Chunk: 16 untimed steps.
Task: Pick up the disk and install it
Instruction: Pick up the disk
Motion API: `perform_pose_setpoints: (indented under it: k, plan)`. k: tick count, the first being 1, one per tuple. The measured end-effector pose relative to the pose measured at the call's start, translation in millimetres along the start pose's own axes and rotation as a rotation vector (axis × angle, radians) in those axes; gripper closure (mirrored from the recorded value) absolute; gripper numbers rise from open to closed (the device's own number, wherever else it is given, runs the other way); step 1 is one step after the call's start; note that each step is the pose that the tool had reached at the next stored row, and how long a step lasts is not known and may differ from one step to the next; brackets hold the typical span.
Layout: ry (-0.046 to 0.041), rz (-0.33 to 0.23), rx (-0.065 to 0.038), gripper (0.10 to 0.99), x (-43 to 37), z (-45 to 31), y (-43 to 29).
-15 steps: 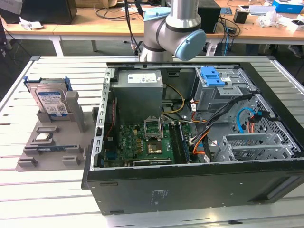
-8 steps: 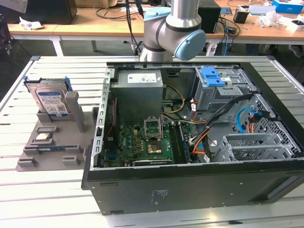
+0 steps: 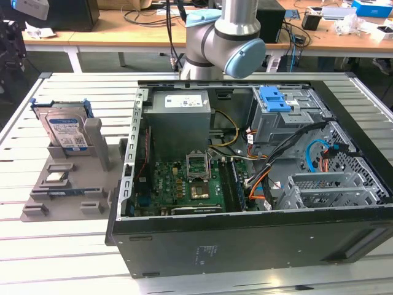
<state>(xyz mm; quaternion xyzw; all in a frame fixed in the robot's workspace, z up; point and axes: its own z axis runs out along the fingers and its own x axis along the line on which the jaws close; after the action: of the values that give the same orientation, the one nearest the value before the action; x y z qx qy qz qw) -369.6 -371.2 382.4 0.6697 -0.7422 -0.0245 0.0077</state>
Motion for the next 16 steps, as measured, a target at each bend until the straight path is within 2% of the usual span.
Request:
perform_pose_setpoints:
  k: [8, 16]
  plan:
    - [0.0009, -0.009, 0.000, 0.545, -14.7, 2.4, -12.5]
    - [0.0016, -0.017, 0.000, 0.545, -21.7, 3.6, -20.7]
